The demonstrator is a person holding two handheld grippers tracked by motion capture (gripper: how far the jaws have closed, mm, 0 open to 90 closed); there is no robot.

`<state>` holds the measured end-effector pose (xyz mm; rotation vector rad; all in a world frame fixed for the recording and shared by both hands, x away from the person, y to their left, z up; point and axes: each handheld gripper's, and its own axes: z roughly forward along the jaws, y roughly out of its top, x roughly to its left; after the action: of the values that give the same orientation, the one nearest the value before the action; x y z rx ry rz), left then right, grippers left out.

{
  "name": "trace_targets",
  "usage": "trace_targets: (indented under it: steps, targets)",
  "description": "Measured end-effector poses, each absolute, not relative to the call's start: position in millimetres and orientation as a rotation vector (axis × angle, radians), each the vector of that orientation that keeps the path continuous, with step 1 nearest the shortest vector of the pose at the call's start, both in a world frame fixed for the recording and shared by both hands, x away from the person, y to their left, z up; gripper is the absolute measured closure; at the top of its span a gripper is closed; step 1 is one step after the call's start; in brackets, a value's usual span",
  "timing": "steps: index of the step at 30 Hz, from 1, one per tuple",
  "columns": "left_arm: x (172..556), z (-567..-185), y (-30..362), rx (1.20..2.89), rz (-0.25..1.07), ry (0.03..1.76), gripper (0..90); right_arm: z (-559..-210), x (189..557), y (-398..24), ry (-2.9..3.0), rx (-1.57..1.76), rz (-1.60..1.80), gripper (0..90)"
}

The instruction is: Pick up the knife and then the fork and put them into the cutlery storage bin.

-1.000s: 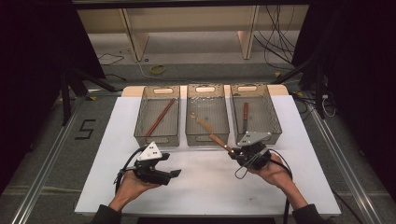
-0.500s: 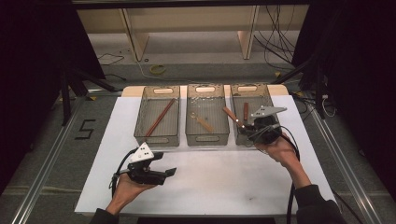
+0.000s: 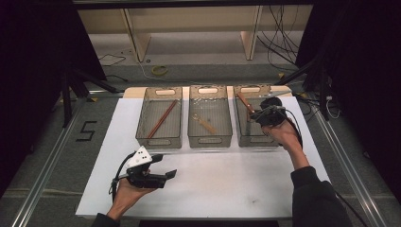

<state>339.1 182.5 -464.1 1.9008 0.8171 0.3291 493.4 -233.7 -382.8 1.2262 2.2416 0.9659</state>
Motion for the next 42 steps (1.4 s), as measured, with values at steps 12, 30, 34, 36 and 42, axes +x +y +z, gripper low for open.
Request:
trace_targets:
  steps: [12,30,34,36,42]
  targets:
    - [336.0,-465.1,184.3,1.891,0.347,0.818,18.6,-383.1,529.4,-234.6,2.188,1.345,0.914,78.1]
    - [335.0,-465.5,188.8,1.865,0.354,0.831,18.4,-402.7,549.2,-235.6,2.175,1.447,0.829,77.7]
    - [335.0,-465.6,188.6,1.864,0.351,0.834,18.3,-406.4,551.3,-236.4,2.191,1.478,0.817,65.3]
    - [335.5,-466.2,188.5,1.866,0.348,0.836,18.1,-405.4,550.8,-236.4,2.197,1.493,0.828,58.6]
    - [335.9,-466.5,189.7,1.859,0.348,0.842,17.9,-398.5,543.3,-234.6,2.196,1.469,0.858,48.0]
